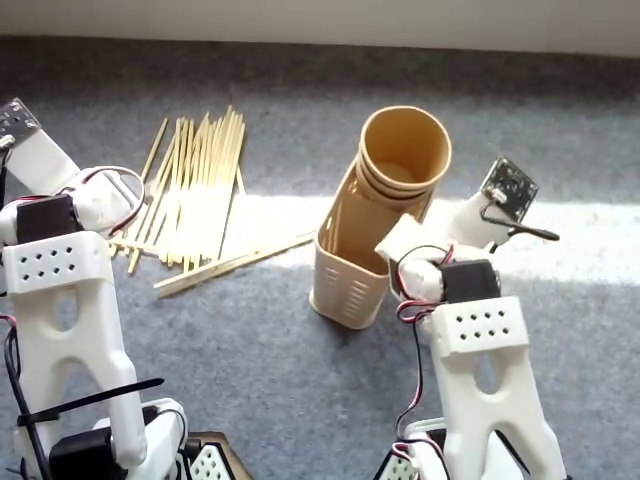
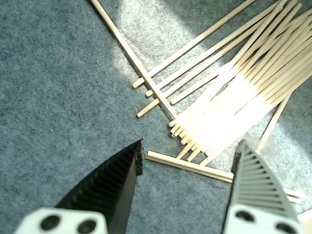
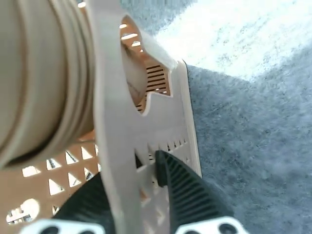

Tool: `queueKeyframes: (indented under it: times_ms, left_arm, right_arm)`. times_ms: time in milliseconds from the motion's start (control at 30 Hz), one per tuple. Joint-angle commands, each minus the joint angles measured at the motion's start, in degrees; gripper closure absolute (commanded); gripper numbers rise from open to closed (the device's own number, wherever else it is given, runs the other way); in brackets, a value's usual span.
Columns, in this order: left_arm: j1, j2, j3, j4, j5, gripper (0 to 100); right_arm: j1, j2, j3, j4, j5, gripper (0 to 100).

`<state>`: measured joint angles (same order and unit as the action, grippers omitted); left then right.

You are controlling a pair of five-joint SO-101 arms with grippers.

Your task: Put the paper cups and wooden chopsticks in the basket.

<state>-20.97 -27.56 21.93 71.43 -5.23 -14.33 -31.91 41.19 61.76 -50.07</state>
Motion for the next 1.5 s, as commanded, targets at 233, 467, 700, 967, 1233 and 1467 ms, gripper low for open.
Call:
queueKeyframes:
  times_ms: [233,467,700,967,1233,1467]
  left_arm:
    - [0.75,-1.19,-0.13,-0.70,0.70,70]
    - [0.75,-1.27,-0.22,-0.35,0.44,70]
    - [0.75,-1.19,-0.22,-0.35,0.44,70]
    - [1.10,-1.01,-1.63,-0.35,-1.41,70]
    - [7.87,7.69,-12.00,5.01,-1.93,70]
    - [15.78,24.57,-36.00,22.15,-12.40,70]
  right_arm:
    - [-4.70,-0.04,4.79,-11.30,-1.41,98.6]
    - [-2.59,-4.79,4.79,-11.30,5.89,69.1]
    - [-1.10,-13.85,4.53,-7.52,6.42,64.1]
    - [12.09,-33.89,4.18,-6.29,14.24,67.0]
    - [26.68,-58.77,4.97,-2.24,21.63,67.0]
    - [34.42,-62.73,25.10,-1.36,33.93,67.0]
